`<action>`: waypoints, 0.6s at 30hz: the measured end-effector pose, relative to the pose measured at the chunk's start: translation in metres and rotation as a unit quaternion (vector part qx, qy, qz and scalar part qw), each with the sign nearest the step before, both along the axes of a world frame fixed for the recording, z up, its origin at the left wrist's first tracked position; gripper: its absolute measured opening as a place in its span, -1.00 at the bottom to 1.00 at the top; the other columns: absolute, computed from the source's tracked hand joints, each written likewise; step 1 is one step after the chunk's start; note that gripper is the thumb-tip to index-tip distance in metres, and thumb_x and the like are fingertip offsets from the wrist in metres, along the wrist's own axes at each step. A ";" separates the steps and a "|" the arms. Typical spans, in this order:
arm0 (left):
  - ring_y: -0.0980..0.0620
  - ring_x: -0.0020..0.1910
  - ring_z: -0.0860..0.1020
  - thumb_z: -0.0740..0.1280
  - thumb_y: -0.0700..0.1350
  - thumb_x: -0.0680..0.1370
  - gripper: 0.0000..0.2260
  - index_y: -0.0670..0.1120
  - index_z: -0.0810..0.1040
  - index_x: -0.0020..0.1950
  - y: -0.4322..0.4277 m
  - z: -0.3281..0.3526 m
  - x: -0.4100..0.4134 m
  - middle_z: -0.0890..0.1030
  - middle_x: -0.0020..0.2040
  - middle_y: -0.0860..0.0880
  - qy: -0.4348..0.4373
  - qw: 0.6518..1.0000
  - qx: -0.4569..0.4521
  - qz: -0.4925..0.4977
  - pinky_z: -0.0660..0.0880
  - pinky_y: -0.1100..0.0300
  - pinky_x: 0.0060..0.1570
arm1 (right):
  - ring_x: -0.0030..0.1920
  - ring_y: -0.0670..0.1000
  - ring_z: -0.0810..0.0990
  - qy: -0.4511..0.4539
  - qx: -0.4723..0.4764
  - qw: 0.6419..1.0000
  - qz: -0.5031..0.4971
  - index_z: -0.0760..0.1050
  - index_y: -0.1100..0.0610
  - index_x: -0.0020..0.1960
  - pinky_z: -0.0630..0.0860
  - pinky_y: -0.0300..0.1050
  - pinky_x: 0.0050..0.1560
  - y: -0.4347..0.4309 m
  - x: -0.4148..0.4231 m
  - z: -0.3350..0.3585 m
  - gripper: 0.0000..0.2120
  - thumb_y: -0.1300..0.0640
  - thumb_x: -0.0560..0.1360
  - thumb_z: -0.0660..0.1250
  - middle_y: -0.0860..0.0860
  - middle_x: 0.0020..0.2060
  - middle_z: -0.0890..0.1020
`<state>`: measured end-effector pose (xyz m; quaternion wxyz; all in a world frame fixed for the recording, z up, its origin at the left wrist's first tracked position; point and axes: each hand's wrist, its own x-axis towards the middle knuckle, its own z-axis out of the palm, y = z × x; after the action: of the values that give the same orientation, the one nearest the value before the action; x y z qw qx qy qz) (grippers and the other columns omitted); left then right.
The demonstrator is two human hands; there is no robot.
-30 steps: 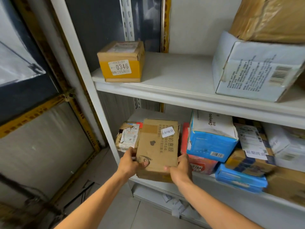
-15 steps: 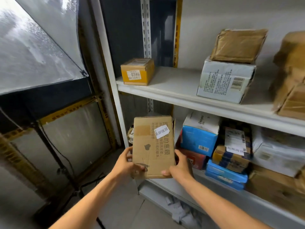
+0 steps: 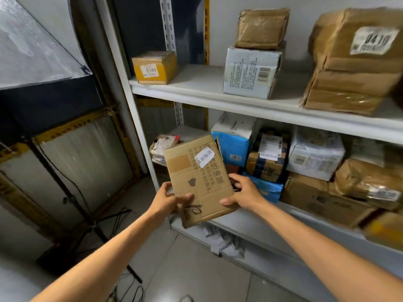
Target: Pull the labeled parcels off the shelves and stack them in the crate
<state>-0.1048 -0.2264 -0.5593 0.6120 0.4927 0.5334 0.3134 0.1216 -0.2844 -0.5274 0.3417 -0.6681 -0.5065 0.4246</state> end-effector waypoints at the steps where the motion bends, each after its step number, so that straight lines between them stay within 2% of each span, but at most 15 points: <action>1: -0.12 -0.06 0.68 0.53 -0.20 0.37 -0.34 -0.11 0.28 0.37 -0.006 -0.007 0.005 0.63 0.09 -0.16 -0.017 1.000 -0.015 -0.004 0.63 0.06 -0.22 | 0.40 0.06 0.37 0.000 -0.007 1.000 0.008 0.28 0.17 0.47 0.32 -0.13 0.28 -0.006 0.007 -0.001 -0.21 0.38 0.32 0.52 0.10 0.36 0.44; 4: -0.14 -0.02 0.66 0.52 -0.21 0.38 -0.34 -0.11 0.28 0.40 -0.019 -0.021 0.024 0.62 0.08 -0.13 -0.026 0.999 -0.035 -0.022 0.63 -0.03 -0.12 | 0.29 -0.03 0.42 0.006 -0.022 1.000 0.007 0.29 0.22 0.46 0.33 -0.24 0.17 -0.024 0.026 -0.009 -0.22 0.41 0.31 0.52 0.07 0.25 0.50; 6: -0.16 0.01 0.65 0.51 -0.21 0.41 -0.38 -0.09 0.29 0.38 -0.025 -0.027 0.039 0.61 0.09 -0.15 -0.020 0.998 -0.042 -0.046 0.61 -0.06 -0.05 | 0.22 -0.03 0.47 0.014 -0.035 0.999 -0.006 0.30 0.21 0.44 0.39 -0.23 0.16 -0.035 0.040 -0.018 -0.24 0.42 0.31 0.52 0.06 0.20 0.53; 8: -0.17 -0.01 0.64 0.50 -0.22 0.43 -0.40 -0.08 0.30 0.38 -0.032 -0.034 0.054 0.63 0.10 -0.18 -0.013 0.995 -0.058 -0.078 0.59 -0.08 0.01 | 0.20 0.02 0.52 0.009 -0.051 0.998 -0.020 0.37 0.14 0.32 0.46 -0.14 0.16 -0.050 0.055 -0.029 -0.33 0.38 0.30 0.55 0.05 0.15 0.56; 10: -0.14 -0.07 0.65 0.49 -0.23 0.44 -0.45 -0.06 0.33 0.34 -0.041 -0.043 0.069 0.65 0.05 -0.17 -0.004 0.991 -0.070 -0.117 0.60 -0.02 -0.02 | 0.18 0.06 0.54 -0.009 -0.066 0.997 -0.042 0.38 0.09 0.20 0.50 -0.04 0.19 -0.068 0.068 -0.040 -0.40 0.31 0.27 0.58 0.04 0.15 0.57; 13: -0.13 -0.05 0.66 0.54 -0.20 0.38 -0.40 -0.06 0.38 0.35 -0.053 -0.061 0.097 0.66 0.06 -0.17 0.016 0.979 -0.087 -0.183 0.59 0.01 -0.07 | 0.15 0.09 0.55 -0.022 -0.087 0.992 -0.089 0.35 0.11 0.22 0.51 0.07 0.20 -0.107 0.086 -0.064 -0.31 0.26 0.21 0.63 0.08 0.16 0.55; 18: -0.11 -0.05 0.63 0.48 -0.31 0.42 -0.43 -0.03 0.38 0.36 -0.081 -0.081 0.163 0.64 0.03 -0.16 0.036 0.947 -0.104 -0.302 0.57 0.04 -0.13 | 0.09 0.07 0.54 0.007 -0.113 0.966 -0.234 0.30 0.13 0.20 0.60 0.08 0.05 -0.190 0.105 -0.095 -0.32 0.31 0.22 0.61 0.00 0.02 0.51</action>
<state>0.0581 -0.3069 -0.6404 0.7062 0.5749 0.4114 0.0387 0.2269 -0.4743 -0.6223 0.3569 -0.7995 -0.2825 0.3921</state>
